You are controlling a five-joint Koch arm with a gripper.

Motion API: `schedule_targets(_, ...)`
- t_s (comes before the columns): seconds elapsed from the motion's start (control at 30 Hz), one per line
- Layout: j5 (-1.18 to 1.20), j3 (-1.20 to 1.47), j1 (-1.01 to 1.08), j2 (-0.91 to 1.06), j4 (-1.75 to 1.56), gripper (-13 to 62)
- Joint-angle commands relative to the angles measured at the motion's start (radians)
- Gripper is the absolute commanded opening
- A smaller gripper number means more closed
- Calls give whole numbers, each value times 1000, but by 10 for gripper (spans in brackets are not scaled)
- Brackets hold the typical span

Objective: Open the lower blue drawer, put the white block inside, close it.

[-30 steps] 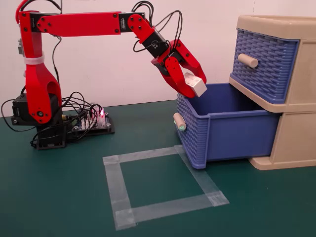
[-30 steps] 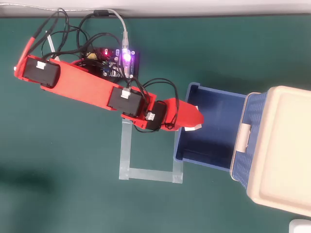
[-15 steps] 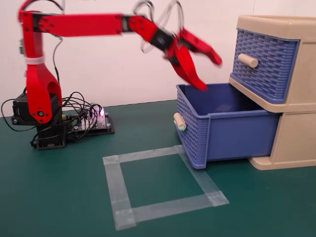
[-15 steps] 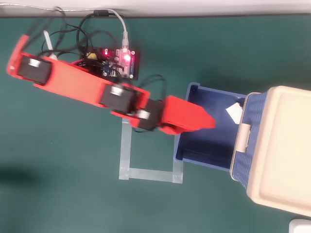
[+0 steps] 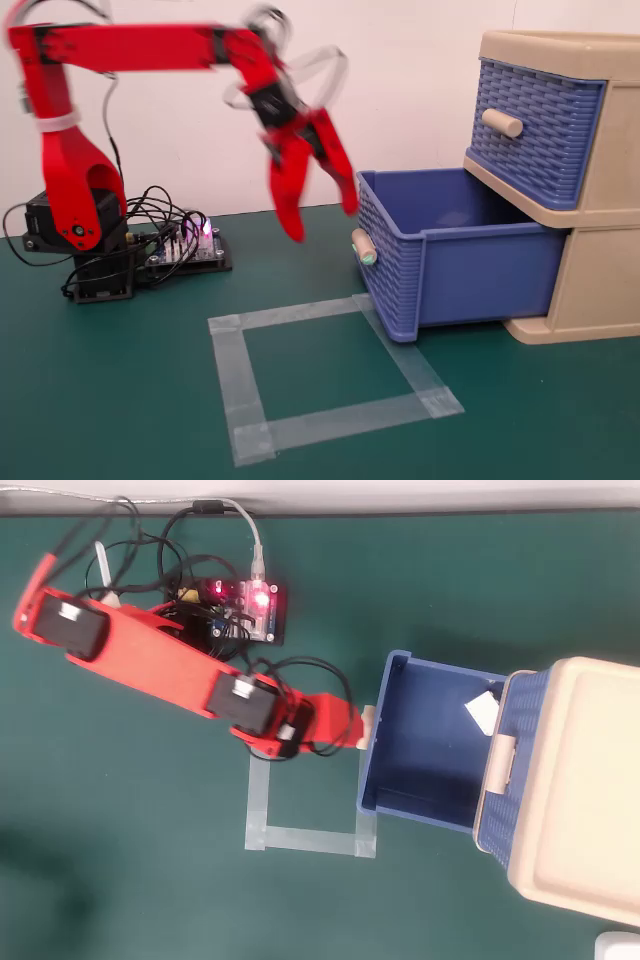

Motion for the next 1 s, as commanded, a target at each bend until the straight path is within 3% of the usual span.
schedule_targets(0.0,60,-110,-15,-83,-94,330)
schedule_targets(0.37,66,-796,-118,-683,-301,333)
schedule_targets(0.47,66,-905,-118,-741,-267,342)
schedule_targets(0.6,67,-891,-87,-488,107,340)
schedule_targets(0.77,23,-818,150,-164,735,339)
schedule_targets(0.97,-486,-225,703,127,761,340)
